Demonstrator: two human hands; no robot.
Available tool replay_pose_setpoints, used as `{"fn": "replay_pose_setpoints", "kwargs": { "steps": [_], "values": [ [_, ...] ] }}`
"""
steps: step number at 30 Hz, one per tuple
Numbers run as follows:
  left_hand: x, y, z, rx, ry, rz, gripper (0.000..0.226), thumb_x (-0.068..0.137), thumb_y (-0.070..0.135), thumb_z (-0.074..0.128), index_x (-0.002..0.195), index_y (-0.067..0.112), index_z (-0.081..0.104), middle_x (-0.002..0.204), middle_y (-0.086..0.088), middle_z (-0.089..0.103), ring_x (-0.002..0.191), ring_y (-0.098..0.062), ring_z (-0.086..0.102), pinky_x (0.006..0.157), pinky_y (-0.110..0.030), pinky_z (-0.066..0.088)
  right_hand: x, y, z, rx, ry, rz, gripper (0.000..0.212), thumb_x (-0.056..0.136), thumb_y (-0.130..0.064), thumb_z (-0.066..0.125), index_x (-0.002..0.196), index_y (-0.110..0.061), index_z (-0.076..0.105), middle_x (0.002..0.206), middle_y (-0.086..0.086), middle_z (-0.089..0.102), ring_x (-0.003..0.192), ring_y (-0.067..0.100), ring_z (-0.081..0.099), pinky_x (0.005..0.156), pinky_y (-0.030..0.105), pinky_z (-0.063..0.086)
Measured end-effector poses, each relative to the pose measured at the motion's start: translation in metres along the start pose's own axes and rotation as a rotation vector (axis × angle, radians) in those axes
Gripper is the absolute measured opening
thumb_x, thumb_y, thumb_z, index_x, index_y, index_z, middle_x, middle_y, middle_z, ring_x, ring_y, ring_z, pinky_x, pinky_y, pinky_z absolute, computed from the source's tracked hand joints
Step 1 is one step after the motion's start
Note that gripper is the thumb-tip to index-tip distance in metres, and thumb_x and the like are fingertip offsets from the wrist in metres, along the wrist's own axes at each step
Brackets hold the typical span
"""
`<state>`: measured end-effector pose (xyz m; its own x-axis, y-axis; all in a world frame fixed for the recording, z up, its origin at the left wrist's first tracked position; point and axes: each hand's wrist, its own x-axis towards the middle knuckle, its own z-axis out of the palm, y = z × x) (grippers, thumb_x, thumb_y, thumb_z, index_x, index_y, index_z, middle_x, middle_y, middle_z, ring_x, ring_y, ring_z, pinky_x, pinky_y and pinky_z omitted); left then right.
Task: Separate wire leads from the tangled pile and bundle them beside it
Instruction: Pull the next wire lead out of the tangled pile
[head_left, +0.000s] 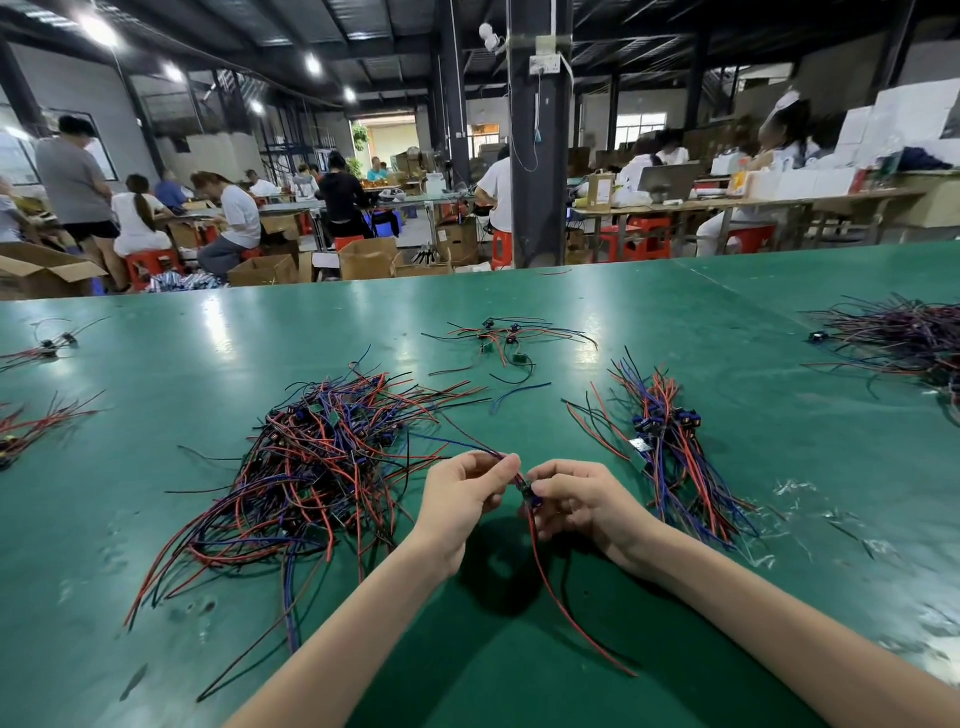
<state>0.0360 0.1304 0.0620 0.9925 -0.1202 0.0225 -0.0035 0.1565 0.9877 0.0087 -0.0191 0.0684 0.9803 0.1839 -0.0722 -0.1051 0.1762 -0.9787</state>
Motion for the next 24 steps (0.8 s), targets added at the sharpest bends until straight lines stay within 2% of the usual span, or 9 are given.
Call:
{"fn": "replay_pose_setpoints", "kwargs": {
  "steps": [1,4,8,10,13,16,19,24],
  "values": [
    [-0.0010,-0.0009,0.0009,0.015,-0.006,0.012,0.011,0.082,0.011,0.070,0.072,0.008,0.066,0.055,0.007,0.057,0.053,-0.007,0.044,0.058,-0.017,0.040,0.0000,0.0000,0.0003,-0.013,-0.001,-0.004,0.004,0.087,-0.002,0.057,0.087,-0.001,0.061,0.065,0.010,0.062,0.048,0.015,0.057,0.048,0.025,0.051],
    [-0.0036,-0.0020,0.0030,0.031,-0.018,0.039,0.011,0.082,0.010,0.070,0.072,0.009,0.067,0.057,0.006,0.060,0.055,-0.006,0.047,0.057,-0.015,0.042,0.0002,0.0005,0.0002,-0.040,-0.010,0.009,0.012,0.086,-0.011,0.062,0.087,0.001,0.064,0.065,0.009,0.064,0.049,0.015,0.059,0.050,0.024,0.053],
    [-0.0062,-0.0017,0.0035,0.054,-0.044,0.079,0.013,0.081,0.012,0.071,0.069,0.011,0.068,0.065,-0.004,0.062,0.065,-0.013,0.050,0.062,-0.020,0.042,-0.0008,0.0003,-0.0012,0.011,-0.051,0.065,0.007,0.087,-0.002,0.059,0.085,0.000,0.065,0.072,0.015,0.070,0.060,0.020,0.067,0.058,0.029,0.058],
    [-0.0073,-0.0022,0.0045,0.054,-0.036,0.085,0.013,0.082,0.011,0.071,0.069,0.011,0.068,0.065,-0.004,0.063,0.062,-0.011,0.050,0.059,-0.016,0.042,-0.0003,0.0000,-0.0014,0.020,-0.060,0.075,0.009,0.087,0.000,0.057,0.084,0.001,0.066,0.071,0.015,0.069,0.060,0.021,0.067,0.060,0.031,0.058],
    [-0.0078,-0.0019,0.0056,0.023,-0.012,0.071,0.010,0.083,0.010,0.069,0.073,0.011,0.068,0.065,0.000,0.065,0.063,-0.011,0.051,0.059,-0.015,0.043,-0.0005,-0.0020,-0.0007,-0.011,-0.064,0.090,0.012,0.088,-0.006,0.059,0.081,-0.001,0.067,0.066,0.013,0.066,0.054,0.019,0.064,0.057,0.030,0.057],
    [-0.0079,-0.0007,0.0056,0.008,-0.022,0.071,0.009,0.085,0.011,0.066,0.077,0.010,0.069,0.071,-0.002,0.068,0.074,-0.017,0.054,0.070,-0.024,0.044,-0.0004,-0.0033,-0.0015,-0.035,-0.065,0.104,0.016,0.090,-0.010,0.058,0.078,-0.003,0.066,0.061,0.011,0.064,0.048,0.016,0.059,0.051,0.026,0.053],
    [-0.0082,-0.0007,0.0059,0.022,-0.042,0.076,0.011,0.086,0.011,0.065,0.078,0.012,0.072,0.074,-0.007,0.067,0.076,-0.021,0.054,0.077,-0.033,0.044,-0.0003,-0.0046,-0.0017,-0.076,-0.084,0.107,0.015,0.091,-0.007,0.057,0.078,-0.004,0.064,0.059,0.009,0.062,0.046,0.015,0.055,0.048,0.023,0.048],
    [-0.0066,-0.0025,0.0033,0.161,-0.079,0.159,0.018,0.087,0.012,0.065,0.073,0.020,0.074,0.075,-0.006,0.070,0.073,-0.015,0.058,0.075,-0.028,0.047,-0.0039,-0.0057,-0.0001,-0.196,-0.089,0.085,0.015,0.089,-0.003,0.058,0.075,-0.003,0.063,0.058,0.009,0.061,0.045,0.015,0.053,0.044,0.022,0.044]
  ]
}}
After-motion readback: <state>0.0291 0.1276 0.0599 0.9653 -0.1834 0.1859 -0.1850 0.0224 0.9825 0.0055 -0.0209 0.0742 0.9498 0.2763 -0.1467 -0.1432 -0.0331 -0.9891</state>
